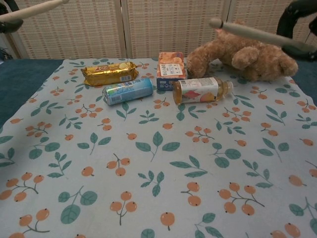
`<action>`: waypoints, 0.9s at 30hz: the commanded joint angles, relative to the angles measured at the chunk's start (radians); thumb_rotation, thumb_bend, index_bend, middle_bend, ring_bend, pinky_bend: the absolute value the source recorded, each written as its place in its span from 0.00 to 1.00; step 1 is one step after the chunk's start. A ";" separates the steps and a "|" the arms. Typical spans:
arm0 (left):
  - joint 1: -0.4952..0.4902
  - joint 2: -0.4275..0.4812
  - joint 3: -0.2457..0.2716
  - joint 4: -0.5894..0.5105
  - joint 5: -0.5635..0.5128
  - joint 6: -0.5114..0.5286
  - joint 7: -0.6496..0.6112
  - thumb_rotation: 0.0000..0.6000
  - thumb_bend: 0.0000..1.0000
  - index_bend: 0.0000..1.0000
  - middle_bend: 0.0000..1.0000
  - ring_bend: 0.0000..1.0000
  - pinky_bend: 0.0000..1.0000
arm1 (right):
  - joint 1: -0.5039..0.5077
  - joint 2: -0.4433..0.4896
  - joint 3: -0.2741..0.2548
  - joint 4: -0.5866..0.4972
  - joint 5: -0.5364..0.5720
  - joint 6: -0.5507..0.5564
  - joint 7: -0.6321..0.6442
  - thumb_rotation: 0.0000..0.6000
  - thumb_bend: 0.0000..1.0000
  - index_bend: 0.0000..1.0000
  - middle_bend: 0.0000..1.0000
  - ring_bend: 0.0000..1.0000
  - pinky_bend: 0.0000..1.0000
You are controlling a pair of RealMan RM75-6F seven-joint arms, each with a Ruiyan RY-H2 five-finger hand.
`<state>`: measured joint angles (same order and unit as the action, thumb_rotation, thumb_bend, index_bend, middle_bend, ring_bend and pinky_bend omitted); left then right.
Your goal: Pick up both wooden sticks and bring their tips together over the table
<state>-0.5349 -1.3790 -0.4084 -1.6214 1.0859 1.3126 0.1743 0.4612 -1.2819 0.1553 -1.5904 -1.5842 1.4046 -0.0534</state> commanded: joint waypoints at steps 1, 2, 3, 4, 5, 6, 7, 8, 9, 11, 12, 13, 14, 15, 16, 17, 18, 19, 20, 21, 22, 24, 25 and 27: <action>-0.025 -0.023 -0.037 -0.055 -0.025 -0.028 -0.070 1.00 0.40 0.69 0.86 0.98 1.00 | 0.018 0.062 0.067 -0.140 -0.012 0.039 -0.023 1.00 1.00 0.78 0.67 0.92 1.00; -0.027 -0.026 -0.045 -0.076 -0.028 -0.033 -0.096 1.00 0.40 0.69 0.86 0.98 1.00 | 0.025 0.055 0.074 -0.147 -0.008 0.036 -0.020 1.00 1.00 0.78 0.67 0.92 1.00; -0.031 -0.029 -0.055 -0.093 -0.032 -0.038 -0.120 1.00 0.40 0.69 0.86 0.98 1.00 | 0.031 0.047 0.081 -0.151 -0.004 0.033 -0.015 1.00 1.00 0.78 0.67 0.92 1.00; -0.032 -0.031 -0.059 -0.100 -0.032 -0.041 -0.133 1.00 0.40 0.69 0.86 0.98 1.00 | 0.034 0.043 0.084 -0.153 -0.002 0.031 -0.012 1.00 1.00 0.78 0.67 0.92 1.00; -0.033 -0.031 -0.061 -0.102 -0.033 -0.043 -0.139 1.00 0.40 0.69 0.86 0.98 1.00 | 0.036 0.041 0.086 -0.153 0.000 0.029 -0.012 1.00 1.00 0.78 0.67 0.92 1.00; -0.034 -0.031 -0.063 -0.105 -0.033 -0.045 -0.147 1.00 0.40 0.69 0.86 0.98 1.00 | 0.038 0.038 0.088 -0.152 0.002 0.028 -0.010 1.00 1.00 0.78 0.67 0.92 1.00; -0.037 -0.033 -0.068 -0.111 -0.031 -0.049 -0.163 1.00 0.40 0.69 0.86 0.98 1.00 | 0.043 0.031 0.092 -0.153 0.006 0.025 -0.006 1.00 1.00 0.78 0.67 0.92 1.00; -0.041 -0.039 -0.075 -0.121 -0.027 -0.055 -0.195 1.00 0.40 0.69 0.87 0.98 1.00 | 0.050 0.020 0.099 -0.149 0.012 0.022 0.002 1.00 1.00 0.78 0.67 0.92 1.00; -0.043 -0.042 -0.080 -0.128 -0.022 -0.057 -0.220 1.00 0.40 0.69 0.87 0.98 1.00 | 0.056 0.009 0.105 -0.144 0.018 0.020 0.009 1.00 1.00 0.78 0.67 0.92 1.00; -0.043 -0.064 -0.092 -0.166 0.018 -0.046 -0.316 1.00 0.40 0.69 0.87 0.98 1.00 | 0.078 -0.038 0.129 -0.121 0.056 0.005 0.054 1.00 1.00 0.78 0.67 0.92 1.00; -0.039 -0.071 -0.090 -0.171 0.040 -0.037 -0.352 1.00 0.40 0.69 0.87 0.98 1.00 | 0.087 -0.062 0.137 -0.099 0.070 0.002 0.072 1.00 1.00 0.78 0.68 0.92 1.00; -0.038 -0.075 -0.088 -0.174 0.057 -0.032 -0.375 1.00 0.40 0.69 0.87 0.98 1.00 | 0.092 -0.077 0.140 -0.085 0.076 -0.001 0.083 1.00 1.00 0.78 0.68 0.92 1.00; -0.036 -0.076 -0.084 -0.176 0.074 -0.030 -0.397 1.00 0.40 0.69 0.87 0.98 1.00 | 0.097 -0.091 0.143 -0.072 0.082 -0.003 0.094 1.00 1.00 0.78 0.68 0.92 1.00; -0.034 -0.076 -0.079 -0.182 0.093 -0.028 -0.420 1.00 0.40 0.69 0.87 0.98 1.00 | 0.103 -0.107 0.146 -0.058 0.089 -0.007 0.108 1.00 1.00 0.78 0.68 0.92 1.00; -0.033 -0.073 -0.074 -0.187 0.104 -0.029 -0.433 1.00 0.40 0.69 0.87 0.98 1.00 | 0.107 -0.118 0.148 -0.049 0.094 -0.010 0.117 1.00 1.00 0.78 0.68 0.92 1.00; -0.031 -0.070 -0.069 -0.193 0.116 -0.030 -0.444 1.00 0.40 0.69 0.87 0.98 1.00 | 0.110 -0.128 0.150 -0.040 0.097 -0.011 0.127 1.00 1.00 0.78 0.68 0.92 1.00; -0.030 -0.068 -0.062 -0.196 0.134 -0.030 -0.458 1.00 0.40 0.69 0.87 0.98 1.00 | 0.115 -0.144 0.153 -0.030 0.100 -0.010 0.142 1.00 1.00 0.78 0.68 0.92 1.00; -0.029 -0.067 -0.056 -0.198 0.147 -0.028 -0.468 1.00 0.40 0.69 0.87 0.98 1.00 | 0.119 -0.155 0.155 -0.022 0.102 -0.010 0.150 1.00 1.00 0.78 0.68 0.92 1.00; -0.027 -0.065 -0.049 -0.201 0.163 -0.028 -0.479 1.00 0.40 0.69 0.87 0.98 1.00 | 0.123 -0.165 0.158 -0.012 0.103 -0.010 0.155 1.00 1.00 0.78 0.68 0.92 1.00; -0.025 -0.061 -0.040 -0.205 0.181 -0.028 -0.496 1.00 0.40 0.69 0.87 0.98 1.00 | 0.128 -0.177 0.160 -0.001 0.104 -0.009 0.156 1.00 1.00 0.78 0.68 0.92 1.00; -0.024 -0.058 -0.034 -0.210 0.192 -0.029 -0.509 1.00 0.40 0.69 0.87 0.98 1.00 | 0.132 -0.186 0.162 0.005 0.106 -0.010 0.155 1.00 1.00 0.78 0.68 0.92 1.00; -0.021 -0.051 -0.023 -0.223 0.214 -0.032 -0.538 1.00 0.40 0.69 0.87 0.98 1.00 | 0.144 -0.204 0.167 0.017 0.112 -0.017 0.150 1.00 1.00 0.78 0.68 0.92 1.00; -0.020 -0.047 -0.017 -0.228 0.224 -0.034 -0.550 1.00 0.40 0.69 0.87 0.98 1.00 | 0.148 -0.210 0.169 0.020 0.117 -0.022 0.147 1.00 1.00 0.78 0.68 0.92 1.00; -0.020 -0.037 -0.005 -0.239 0.246 -0.043 -0.578 1.00 0.40 0.69 0.87 0.98 1.00 | 0.158 -0.222 0.173 0.023 0.126 -0.031 0.137 1.00 1.00 0.78 0.68 0.92 1.00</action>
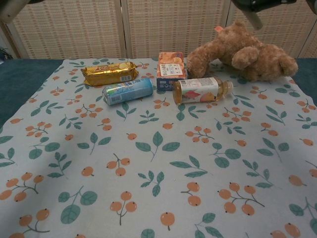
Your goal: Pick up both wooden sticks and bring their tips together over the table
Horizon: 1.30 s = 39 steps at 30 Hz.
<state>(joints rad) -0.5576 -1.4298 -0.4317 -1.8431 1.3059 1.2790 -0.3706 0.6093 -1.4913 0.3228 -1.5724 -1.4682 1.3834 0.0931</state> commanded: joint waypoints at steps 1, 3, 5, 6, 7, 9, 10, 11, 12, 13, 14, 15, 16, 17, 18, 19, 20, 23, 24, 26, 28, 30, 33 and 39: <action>0.002 0.016 0.023 -0.019 0.035 -0.012 -0.045 1.00 0.40 0.69 0.87 0.98 1.00 | 0.013 -0.017 0.008 0.005 0.013 -0.013 -0.015 1.00 1.00 0.78 0.68 0.92 1.00; 0.000 0.021 0.037 -0.023 0.055 -0.019 -0.060 1.00 0.40 0.69 0.87 0.98 1.00 | 0.021 -0.028 0.011 0.005 0.019 -0.018 -0.026 1.00 1.00 0.78 0.68 0.92 1.00; -0.003 0.022 0.047 -0.021 0.070 -0.021 -0.063 1.00 0.40 0.69 0.87 0.98 1.00 | 0.026 -0.035 0.014 0.003 0.023 -0.021 -0.034 1.00 1.00 0.78 0.68 0.92 1.00; -0.005 0.021 0.054 -0.020 0.079 -0.023 -0.065 1.00 0.40 0.69 0.87 0.98 1.00 | 0.030 -0.038 0.015 0.000 0.026 -0.024 -0.039 1.00 1.00 0.78 0.68 0.92 1.00; -0.007 0.020 0.060 -0.019 0.085 -0.025 -0.068 1.00 0.40 0.69 0.87 0.98 1.00 | 0.033 -0.040 0.017 -0.002 0.028 -0.026 -0.043 1.00 1.00 0.78 0.68 0.92 1.00; -0.012 0.020 0.072 -0.018 0.100 -0.031 -0.079 1.00 0.40 0.69 0.87 0.98 1.00 | 0.040 -0.046 0.022 -0.006 0.034 -0.030 -0.052 1.00 1.00 0.78 0.68 0.92 1.00; -0.013 0.020 0.077 -0.017 0.105 -0.033 -0.084 1.00 0.40 0.69 0.87 0.98 1.00 | 0.043 -0.048 0.024 -0.008 0.036 -0.032 -0.055 1.00 1.00 0.78 0.68 0.92 1.00; -0.015 0.018 0.083 -0.015 0.110 -0.035 -0.085 1.00 0.40 0.69 0.87 0.98 1.00 | 0.046 -0.050 0.026 -0.012 0.039 -0.035 -0.061 1.00 1.00 0.78 0.68 0.92 1.00; -0.017 0.016 0.087 -0.014 0.114 -0.035 -0.085 1.00 0.40 0.69 0.87 0.98 1.00 | 0.048 -0.051 0.027 -0.014 0.040 -0.037 -0.064 1.00 1.00 0.78 0.68 0.92 1.00; -0.019 0.014 0.090 -0.012 0.118 -0.036 -0.085 1.00 0.40 0.69 0.87 0.98 1.00 | 0.050 -0.053 0.027 -0.017 0.041 -0.039 -0.067 1.00 1.00 0.78 0.68 0.92 1.00; -0.021 0.013 0.094 -0.012 0.120 -0.037 -0.085 1.00 0.40 0.69 0.87 0.98 1.00 | 0.052 -0.054 0.027 -0.018 0.042 -0.040 -0.072 1.00 1.00 0.78 0.68 0.92 1.00; -0.022 0.011 0.099 -0.013 0.122 -0.038 -0.086 1.00 0.40 0.69 0.87 0.98 1.00 | 0.055 -0.055 0.027 -0.019 0.042 -0.041 -0.079 1.00 1.00 0.78 0.68 0.92 1.00; -0.024 0.009 0.102 -0.013 0.122 -0.039 -0.086 1.00 0.40 0.69 0.87 0.98 1.00 | 0.057 -0.058 0.028 -0.019 0.043 -0.041 -0.083 1.00 1.00 0.78 0.68 0.92 1.00; -0.026 0.007 0.104 -0.013 0.123 -0.040 -0.085 1.00 0.40 0.69 0.87 0.98 1.00 | 0.058 -0.059 0.028 -0.021 0.044 -0.042 -0.086 1.00 1.00 0.78 0.68 0.92 1.00; -0.028 0.006 0.107 -0.013 0.124 -0.041 -0.084 1.00 0.40 0.69 0.87 0.98 1.00 | 0.060 -0.062 0.028 -0.022 0.046 -0.044 -0.088 1.00 1.00 0.78 0.68 0.92 1.00; -0.029 0.005 0.110 -0.013 0.125 -0.043 -0.083 1.00 0.40 0.69 0.87 0.98 1.00 | 0.060 -0.063 0.027 -0.024 0.047 -0.045 -0.089 1.00 1.00 0.78 0.68 0.92 1.00; -0.030 0.005 0.113 -0.013 0.126 -0.044 -0.082 1.00 0.40 0.69 0.87 0.98 1.00 | 0.061 -0.064 0.026 -0.024 0.047 -0.045 -0.093 1.00 1.00 0.78 0.68 0.92 1.00; -0.033 0.005 0.120 -0.012 0.131 -0.045 -0.085 1.00 0.40 0.69 0.87 0.98 1.00 | 0.065 -0.072 0.026 -0.020 0.049 -0.045 -0.098 1.00 1.00 0.78 0.68 0.92 1.00; -0.034 0.006 0.123 -0.013 0.134 -0.046 -0.088 1.00 0.40 0.69 0.87 0.98 1.00 | 0.067 -0.075 0.027 -0.019 0.052 -0.047 -0.099 1.00 1.00 0.78 0.68 0.92 1.00; -0.036 0.009 0.127 -0.015 0.140 -0.048 -0.095 1.00 0.40 0.69 0.87 0.98 1.00 | 0.072 -0.080 0.030 -0.015 0.058 -0.052 -0.103 1.00 1.00 0.78 0.68 0.92 1.00; -0.039 0.012 0.131 -0.017 0.148 -0.048 -0.099 1.00 0.40 0.69 0.87 0.98 1.00 | 0.078 -0.087 0.033 -0.008 0.065 -0.056 -0.112 1.00 1.00 0.78 0.68 0.92 1.00; -0.041 0.015 0.137 -0.016 0.159 -0.049 -0.102 1.00 0.40 0.69 0.87 0.98 1.00 | 0.081 -0.093 0.033 0.000 0.070 -0.059 -0.119 1.00 1.00 0.78 0.68 0.92 1.00; -0.041 0.019 0.142 -0.013 0.163 -0.045 -0.101 1.00 0.40 0.69 0.87 0.98 1.00 | 0.079 -0.093 0.027 0.006 0.072 -0.061 -0.124 1.00 1.00 0.78 0.68 0.92 1.00; -0.027 0.038 0.153 0.045 0.141 -0.036 -0.074 1.00 0.40 0.69 0.87 0.98 1.00 | 0.043 -0.035 -0.011 -0.004 0.063 -0.061 -0.142 1.00 1.00 0.78 0.68 0.92 1.00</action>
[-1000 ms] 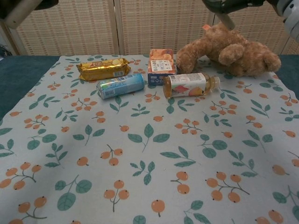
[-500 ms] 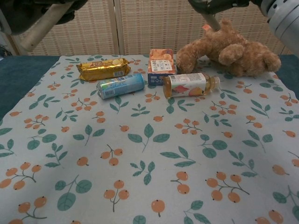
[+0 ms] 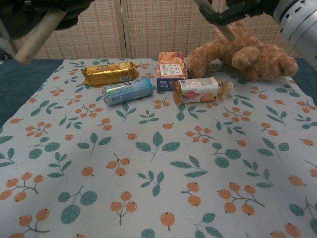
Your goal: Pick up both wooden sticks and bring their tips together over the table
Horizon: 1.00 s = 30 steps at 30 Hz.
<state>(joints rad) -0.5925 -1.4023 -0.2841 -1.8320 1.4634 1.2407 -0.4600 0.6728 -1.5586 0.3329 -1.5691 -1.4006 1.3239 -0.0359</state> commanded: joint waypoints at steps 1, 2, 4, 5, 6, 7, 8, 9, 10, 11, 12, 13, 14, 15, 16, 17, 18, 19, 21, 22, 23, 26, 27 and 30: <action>0.011 0.014 0.008 0.053 -0.026 0.000 0.027 1.00 0.40 0.69 0.87 0.98 1.00 | -0.030 0.047 -0.030 -0.007 -0.005 -0.001 -0.020 1.00 1.00 0.78 0.68 0.92 1.00; 0.015 0.017 0.013 0.085 -0.041 -0.003 0.054 1.00 0.40 0.69 0.87 0.98 1.00 | -0.044 0.067 -0.043 -0.005 -0.004 -0.001 -0.030 1.00 1.00 0.78 0.68 0.92 1.00; 0.021 0.017 0.028 0.146 -0.058 -0.007 0.116 1.00 0.40 0.69 0.87 0.98 1.00 | -0.067 0.096 -0.065 0.004 0.001 -0.004 -0.036 1.00 1.00 0.78 0.68 0.92 1.00; 0.026 0.015 0.038 0.181 -0.063 -0.005 0.156 1.00 0.40 0.69 0.87 0.98 1.00 | -0.079 0.109 -0.075 0.013 0.006 -0.006 -0.037 1.00 1.00 0.78 0.68 0.92 1.00; 0.032 0.009 0.053 0.228 -0.067 0.000 0.213 1.00 0.40 0.69 0.87 0.98 1.00 | -0.095 0.124 -0.090 0.030 0.015 -0.011 -0.038 1.00 1.00 0.78 0.68 0.92 1.00; 0.038 0.005 0.066 0.260 -0.071 0.002 0.257 1.00 0.40 0.69 0.87 0.98 1.00 | -0.107 0.133 -0.102 0.048 0.021 -0.015 -0.037 1.00 1.00 0.78 0.68 0.92 1.00; 0.044 0.002 0.080 0.288 -0.074 0.003 0.298 1.00 0.40 0.69 0.87 0.98 1.00 | -0.117 0.138 -0.111 0.070 0.030 -0.021 -0.033 1.00 1.00 0.78 0.68 0.92 1.00; 0.050 -0.004 0.094 0.328 -0.076 0.003 0.339 1.00 0.40 0.69 0.87 0.98 1.00 | -0.129 0.141 -0.123 0.105 0.041 -0.030 -0.025 1.00 1.00 0.78 0.68 0.92 1.00; 0.055 -0.011 0.105 0.355 -0.077 0.005 0.363 1.00 0.40 0.69 0.87 0.98 1.00 | -0.137 0.139 -0.133 0.136 0.048 -0.038 -0.017 1.00 1.00 0.78 0.68 0.92 1.00; 0.061 -0.019 0.115 0.381 -0.078 0.007 0.381 1.00 0.40 0.69 0.87 0.98 1.00 | -0.143 0.135 -0.141 0.172 0.056 -0.050 -0.008 1.00 1.00 0.78 0.68 0.92 1.00; 0.069 -0.032 0.128 0.413 -0.078 0.009 0.398 1.00 0.40 0.69 0.87 0.98 1.00 | -0.149 0.125 -0.150 0.222 0.071 -0.070 0.005 1.00 1.00 0.78 0.68 0.92 1.00; 0.073 -0.041 0.137 0.434 -0.076 0.010 0.407 1.00 0.40 0.69 0.87 0.98 1.00 | -0.151 0.114 -0.155 0.263 0.081 -0.087 0.017 1.00 1.00 0.78 0.68 0.92 1.00; 0.077 -0.050 0.145 0.455 -0.072 0.011 0.413 1.00 0.40 0.69 0.87 0.98 1.00 | -0.151 0.102 -0.160 0.306 0.089 -0.107 0.031 1.00 1.00 0.78 0.68 0.92 1.00; 0.081 -0.063 0.157 0.485 -0.065 0.011 0.421 1.00 0.40 0.69 0.87 0.98 1.00 | -0.149 0.085 -0.169 0.363 0.095 -0.135 0.052 1.00 1.00 0.78 0.68 0.92 1.00; 0.084 -0.073 0.167 0.506 -0.059 0.012 0.429 1.00 0.40 0.69 0.87 0.98 1.00 | -0.147 0.070 -0.175 0.407 0.097 -0.154 0.066 1.00 1.00 0.78 0.68 0.91 1.00; 0.086 -0.082 0.175 0.527 -0.052 0.012 0.437 1.00 0.40 0.69 0.87 0.98 1.00 | -0.145 0.055 -0.182 0.450 0.095 -0.173 0.080 1.00 1.00 0.78 0.68 0.91 1.00; 0.090 -0.095 0.186 0.553 -0.045 0.012 0.446 1.00 0.40 0.69 0.87 0.98 1.00 | -0.142 0.035 -0.192 0.505 0.089 -0.192 0.098 1.00 1.00 0.78 0.68 0.89 1.00; 0.093 -0.105 0.192 0.570 -0.043 0.012 0.454 1.00 0.40 0.69 0.87 0.98 1.00 | -0.139 0.019 -0.200 0.545 0.080 -0.203 0.115 1.00 1.00 0.78 0.68 0.85 1.00; 0.099 -0.128 0.201 0.604 -0.044 0.010 0.473 1.00 0.40 0.69 0.86 0.98 1.00 | -0.135 -0.016 -0.218 0.628 0.056 -0.221 0.162 1.00 1.00 0.77 0.68 0.72 1.00; 0.102 -0.137 0.203 0.618 -0.045 0.011 0.480 1.00 0.41 0.68 0.84 0.97 1.00 | -0.134 -0.027 -0.227 0.658 0.045 -0.230 0.180 1.00 1.00 0.75 0.68 0.67 0.98; 0.105 -0.145 0.206 0.631 -0.047 0.009 0.488 1.00 0.41 0.66 0.82 0.94 1.00 | -0.132 -0.037 -0.235 0.685 0.036 -0.239 0.195 1.00 1.00 0.73 0.67 0.59 0.94; 0.112 -0.158 0.217 0.656 -0.048 -0.004 0.499 1.00 0.40 0.54 0.69 0.82 0.99 | -0.133 -0.060 -0.255 0.753 0.006 -0.245 0.232 1.00 0.96 0.62 0.57 0.39 0.72; 0.115 -0.160 0.221 0.658 -0.052 -0.014 0.491 1.00 0.40 0.49 0.65 0.79 0.98 | -0.135 -0.068 -0.259 0.777 -0.004 -0.238 0.240 1.00 0.90 0.58 0.53 0.33 0.64; 0.121 -0.160 0.226 0.650 -0.069 -0.045 0.482 1.00 0.39 0.37 0.52 0.68 0.89 | -0.142 -0.082 -0.268 0.819 -0.020 -0.228 0.262 1.00 0.69 0.50 0.43 0.22 0.52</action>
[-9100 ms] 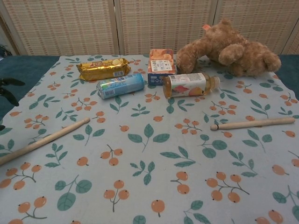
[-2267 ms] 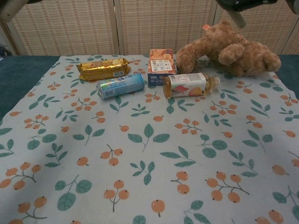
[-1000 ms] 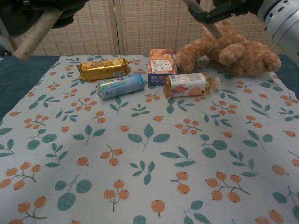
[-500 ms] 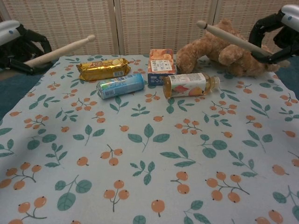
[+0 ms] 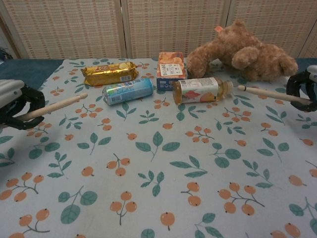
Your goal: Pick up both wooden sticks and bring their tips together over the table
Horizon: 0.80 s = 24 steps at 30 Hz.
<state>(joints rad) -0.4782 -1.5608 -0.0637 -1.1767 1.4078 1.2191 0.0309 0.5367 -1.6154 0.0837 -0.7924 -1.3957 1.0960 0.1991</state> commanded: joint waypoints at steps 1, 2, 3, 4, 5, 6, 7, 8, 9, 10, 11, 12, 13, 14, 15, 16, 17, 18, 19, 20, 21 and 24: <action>0.007 -0.002 0.007 -0.008 -0.017 -0.030 -0.011 1.00 0.38 0.32 0.46 0.63 0.84 | -0.008 -0.028 -0.019 0.052 -0.027 0.003 0.033 1.00 0.64 0.49 0.41 0.20 0.50; 0.008 -0.003 0.008 -0.011 -0.019 -0.037 -0.016 1.00 0.38 0.27 0.40 0.56 0.81 | -0.010 -0.030 -0.021 0.060 -0.030 0.004 0.040 1.00 0.59 0.48 0.39 0.18 0.49; 0.009 -0.002 0.012 -0.017 -0.023 -0.051 -0.022 1.00 0.38 0.24 0.36 0.52 0.79 | -0.013 -0.031 -0.023 0.068 -0.035 0.005 0.048 1.00 0.52 0.47 0.37 0.15 0.46; 0.008 0.000 0.014 -0.022 -0.026 -0.061 -0.022 1.00 0.37 0.19 0.29 0.44 0.76 | -0.014 -0.032 -0.024 0.074 -0.038 0.007 0.052 1.00 0.49 0.45 0.35 0.13 0.44; 0.008 0.003 0.016 -0.030 -0.029 -0.074 -0.021 1.00 0.37 0.12 0.21 0.36 0.73 | -0.016 -0.032 -0.026 0.081 -0.041 0.007 0.057 1.00 0.44 0.43 0.33 0.10 0.41; 0.007 0.005 0.018 -0.035 -0.030 -0.082 -0.020 1.00 0.37 0.09 0.17 0.32 0.71 | -0.018 -0.031 -0.028 0.084 -0.043 0.003 0.060 1.00 0.39 0.41 0.29 0.07 0.37; 0.006 0.007 0.020 -0.040 -0.030 -0.088 -0.021 1.00 0.37 0.05 0.12 0.27 0.68 | -0.019 -0.028 -0.030 0.084 -0.046 0.001 0.064 1.00 0.37 0.38 0.26 0.04 0.33; 0.006 0.009 0.022 -0.046 -0.028 -0.093 -0.024 1.00 0.37 0.02 0.08 0.23 0.65 | -0.020 -0.024 -0.032 0.082 -0.049 0.002 0.068 1.00 0.33 0.35 0.21 0.02 0.27; 0.007 0.014 0.025 -0.052 -0.027 -0.098 -0.025 1.00 0.36 0.01 0.05 0.20 0.63 | -0.023 -0.018 -0.034 0.079 -0.054 0.006 0.073 1.00 0.29 0.30 0.15 0.00 0.20; 0.007 0.018 0.026 -0.058 -0.028 -0.103 -0.023 1.00 0.36 0.00 0.02 0.16 0.58 | -0.025 -0.013 -0.035 0.075 -0.058 0.012 0.078 1.00 0.28 0.27 0.12 0.00 0.17; 0.007 0.026 0.028 -0.067 -0.030 -0.109 -0.020 1.00 0.36 0.00 0.01 0.13 0.53 | -0.028 -0.006 -0.036 0.069 -0.063 0.021 0.082 1.00 0.25 0.24 0.07 0.00 0.13; 0.008 0.039 0.028 -0.082 -0.033 -0.113 -0.013 1.00 0.36 0.00 0.00 0.11 0.48 | -0.034 0.006 -0.038 0.055 -0.069 0.036 0.086 1.00 0.23 0.19 0.03 0.00 0.10; 0.010 0.051 0.026 -0.096 -0.035 -0.111 -0.008 1.00 0.35 0.00 0.00 0.10 0.43 | -0.040 0.018 -0.039 0.040 -0.075 0.052 0.089 1.00 0.21 0.16 0.01 0.00 0.09; 0.014 0.065 0.024 -0.112 -0.034 -0.104 -0.006 1.00 0.35 0.00 0.00 0.09 0.41 | -0.047 0.032 -0.041 0.019 -0.084 0.075 0.092 1.00 0.20 0.13 0.00 0.00 0.09; 0.021 0.091 0.022 -0.140 -0.034 -0.092 -0.004 1.00 0.35 0.00 0.00 0.09 0.40 | -0.061 0.058 -0.043 -0.017 -0.096 0.113 0.094 1.00 0.19 0.10 0.00 0.00 0.09; 0.027 0.115 0.020 -0.166 -0.033 -0.080 -0.003 1.00 0.35 0.00 0.00 0.09 0.39 | -0.073 0.081 -0.045 -0.051 -0.105 0.143 0.090 1.00 0.19 0.08 0.00 0.00 0.09; 0.035 0.143 0.020 -0.194 -0.029 -0.066 -0.004 1.00 0.35 0.00 0.00 0.09 0.39 | -0.088 0.109 -0.048 -0.092 -0.112 0.174 0.079 1.00 0.19 0.07 0.00 0.00 0.09; 0.049 0.184 0.021 -0.232 -0.021 -0.041 -0.005 1.00 0.35 0.00 0.00 0.09 0.39 | -0.111 0.151 -0.051 -0.154 -0.117 0.210 0.047 1.00 0.18 0.07 0.00 0.00 0.09; 0.062 0.217 0.023 -0.259 -0.014 -0.018 -0.003 1.00 0.35 0.00 0.00 0.09 0.39 | -0.131 0.185 -0.054 -0.207 -0.116 0.236 0.010 1.00 0.18 0.07 0.00 0.00 0.09; 0.077 0.249 0.028 -0.283 -0.004 0.008 0.000 1.00 0.35 0.00 0.01 0.10 0.39 | -0.154 0.223 -0.057 -0.266 -0.111 0.260 -0.036 1.00 0.18 0.07 0.00 0.00 0.09; 0.099 0.287 0.033 -0.309 0.011 0.047 -0.001 1.00 0.35 0.00 0.02 0.10 0.39 | -0.189 0.275 -0.061 -0.356 -0.098 0.291 -0.108 1.00 0.18 0.07 0.00 0.00 0.09; 0.152 0.365 0.049 -0.364 0.021 0.110 -0.024 1.00 0.35 0.01 0.08 0.12 0.40 | -0.292 0.406 -0.079 -0.628 -0.029 0.362 -0.316 1.00 0.19 0.07 0.00 0.00 0.09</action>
<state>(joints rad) -0.3812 -1.2709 -0.0298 -1.4759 1.4081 1.2647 0.0223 0.3848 -1.3986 0.0293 -1.0979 -1.4827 1.3302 0.1388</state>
